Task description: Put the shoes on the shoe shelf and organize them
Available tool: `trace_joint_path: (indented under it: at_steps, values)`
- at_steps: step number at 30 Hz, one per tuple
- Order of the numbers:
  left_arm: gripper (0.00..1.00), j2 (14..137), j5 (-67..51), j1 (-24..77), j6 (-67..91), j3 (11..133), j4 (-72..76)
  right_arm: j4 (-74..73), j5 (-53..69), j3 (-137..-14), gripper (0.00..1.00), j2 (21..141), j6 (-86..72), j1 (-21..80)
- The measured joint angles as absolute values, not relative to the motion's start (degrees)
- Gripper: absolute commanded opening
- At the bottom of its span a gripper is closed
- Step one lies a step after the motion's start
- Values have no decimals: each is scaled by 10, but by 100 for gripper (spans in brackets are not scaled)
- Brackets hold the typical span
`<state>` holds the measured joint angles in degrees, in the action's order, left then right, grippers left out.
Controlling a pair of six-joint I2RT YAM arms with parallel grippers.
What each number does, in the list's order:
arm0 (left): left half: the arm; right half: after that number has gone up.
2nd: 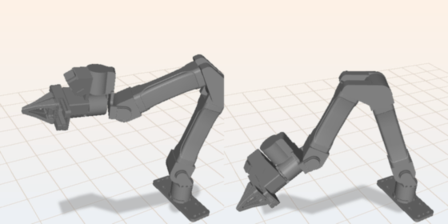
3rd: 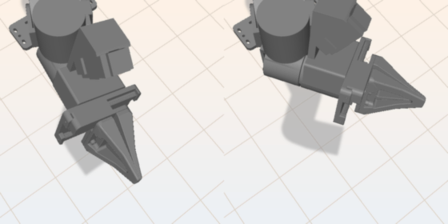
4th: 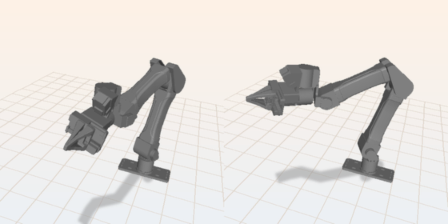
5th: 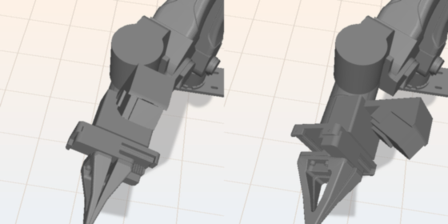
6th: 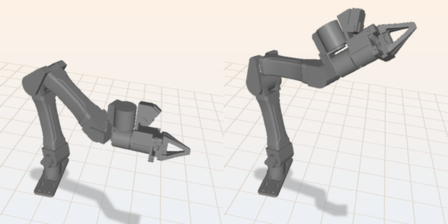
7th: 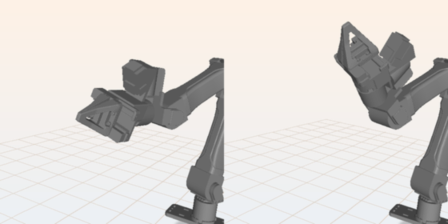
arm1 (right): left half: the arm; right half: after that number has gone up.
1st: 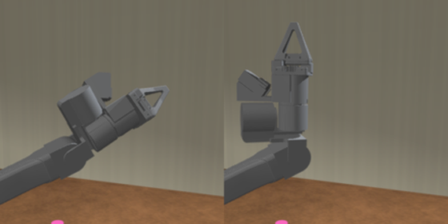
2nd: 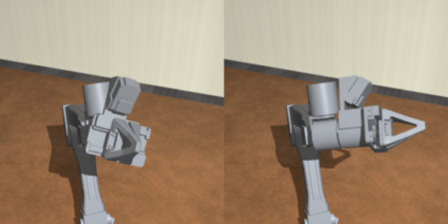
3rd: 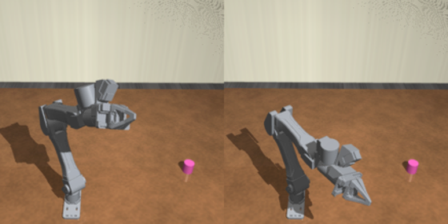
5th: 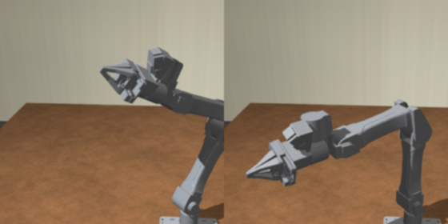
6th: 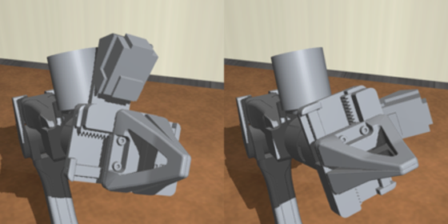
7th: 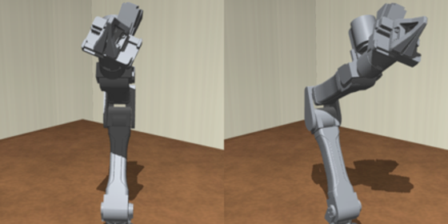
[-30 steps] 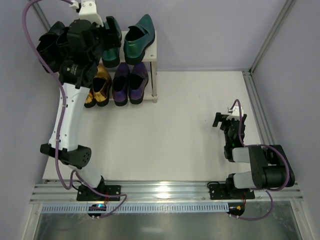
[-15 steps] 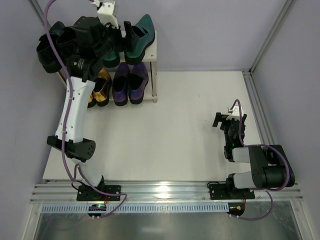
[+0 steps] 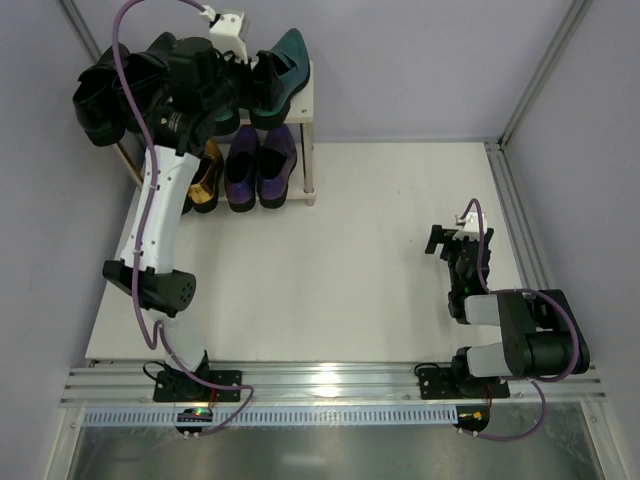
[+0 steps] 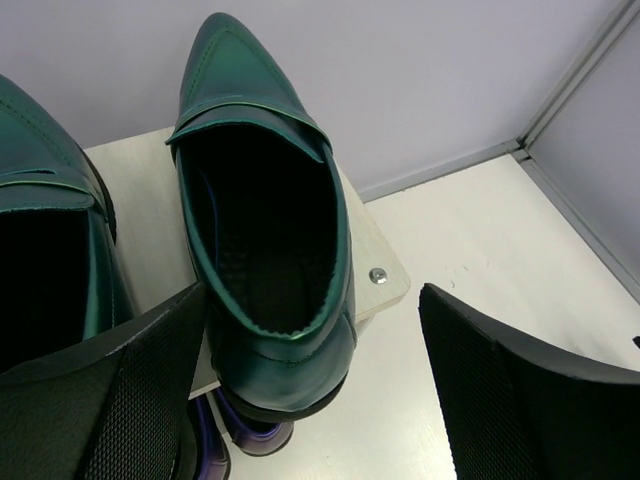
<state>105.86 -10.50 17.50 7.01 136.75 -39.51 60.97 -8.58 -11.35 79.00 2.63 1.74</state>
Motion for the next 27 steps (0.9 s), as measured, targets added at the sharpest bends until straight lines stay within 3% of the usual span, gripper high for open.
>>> trace_joint_path:
  at_steps: [8, 11, 14, 16, 17, 19, 27]
  values:
    - [80, 1084, -68, 183, 62, 1367, -390, 610, -86, -114, 97, 790, 26, 17]
    - [72, 1089, -58, 187, 56, 1367, -387, 610, -86, -114, 97, 790, 26, 17]
    - [57, 1096, -51, 189, 54, 1367, -383, 610, -86, -114, 97, 790, 26, 17]
    - [36, 1099, -47, 192, 52, 1367, -378, 610, -86, -114, 97, 790, 26, 17]
    - [18, 1101, -43, 194, 51, 1367, -378, 610, -86, -114, 97, 790, 26, 17]
    - [1, 1103, -32, 199, 50, 1367, -378, 610, -86, -114, 97, 790, 26, 17]
    - [0, 1102, 72, 239, 43, 1361, -371, 610, -86, -114, 97, 790, 26, 17]
